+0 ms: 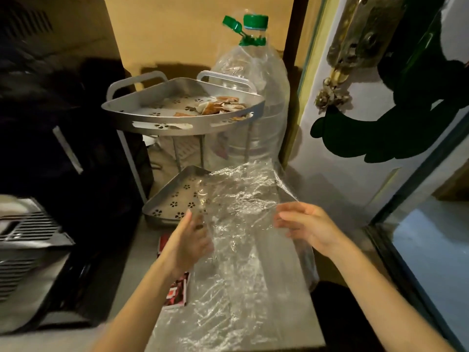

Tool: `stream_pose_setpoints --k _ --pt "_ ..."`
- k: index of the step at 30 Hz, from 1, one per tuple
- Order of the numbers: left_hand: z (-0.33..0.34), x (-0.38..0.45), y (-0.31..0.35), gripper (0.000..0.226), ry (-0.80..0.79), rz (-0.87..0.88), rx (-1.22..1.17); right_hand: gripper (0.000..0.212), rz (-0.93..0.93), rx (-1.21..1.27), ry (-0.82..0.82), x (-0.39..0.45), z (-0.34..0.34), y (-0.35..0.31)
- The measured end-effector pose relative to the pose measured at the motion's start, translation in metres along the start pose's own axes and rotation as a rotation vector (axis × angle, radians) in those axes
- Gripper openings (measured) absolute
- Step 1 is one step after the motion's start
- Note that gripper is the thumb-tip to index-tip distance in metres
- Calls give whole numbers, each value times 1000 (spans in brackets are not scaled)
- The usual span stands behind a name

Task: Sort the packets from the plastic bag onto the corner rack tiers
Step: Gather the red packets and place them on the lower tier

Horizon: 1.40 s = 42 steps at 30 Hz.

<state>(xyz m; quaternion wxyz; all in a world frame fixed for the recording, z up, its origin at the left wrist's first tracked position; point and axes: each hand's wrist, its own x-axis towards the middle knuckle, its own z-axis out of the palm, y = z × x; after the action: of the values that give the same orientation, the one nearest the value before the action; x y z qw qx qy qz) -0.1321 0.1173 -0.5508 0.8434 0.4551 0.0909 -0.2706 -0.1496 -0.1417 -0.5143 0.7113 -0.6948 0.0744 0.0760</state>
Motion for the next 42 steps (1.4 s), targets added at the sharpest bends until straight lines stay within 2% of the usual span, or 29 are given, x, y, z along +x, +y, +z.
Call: stream_pose_setpoints --k 2,4,9,13,17,19,22,23,25,27,29,30,32,35,39,42 --pt "-15 -2 -10 79 -109 -92 -84 15 40 32 -9 5 11 16" --pt "-27 -1 -15 74 -124 -93 -78 18 85 49 10 10 24 34" --pt "-49 -9 -14 37 140 60 67 24 189 151 22 23 55 67" --pt "-63 -21 -7 43 283 97 269 21 282 201 -6 34 74 77" --pt "-70 -34 3 50 430 115 291 22 285 75 -32 38 93 82" --pt "-67 -37 6 57 565 284 519 20 279 26 -51 39 105 86" --pt "-63 -40 6 60 839 637 1220 13 276 -19 -19 39 130 92" --pt "-62 -40 3 56 866 743 1408 14 282 -38 -8 39 138 96" --pt "-61 -37 -7 50 774 832 1625 14 271 -84 -23 38 153 102" --pt "-64 -30 -23 54 621 695 1654 8 220 -146 -27 34 164 105" --pt "-73 -18 -39 56 511 501 1559 14 174 -202 -10 33 170 108" --pt "-78 -12 -45 56 485 433 1523 18 176 -208 -5 33 172 109" --pt "-87 -3 -55 56 478 338 1603 17 215 -169 10 32 173 112" --pt "-97 6 -64 61 493 292 1732 7 239 -151 -8 31 169 115" --pt "-105 13 -70 63 490 302 1737 10 153 -217 -64 32 154 110" --pt "-104 14 -71 60 539 315 1738 14 30 -421 -30 33 142 114"
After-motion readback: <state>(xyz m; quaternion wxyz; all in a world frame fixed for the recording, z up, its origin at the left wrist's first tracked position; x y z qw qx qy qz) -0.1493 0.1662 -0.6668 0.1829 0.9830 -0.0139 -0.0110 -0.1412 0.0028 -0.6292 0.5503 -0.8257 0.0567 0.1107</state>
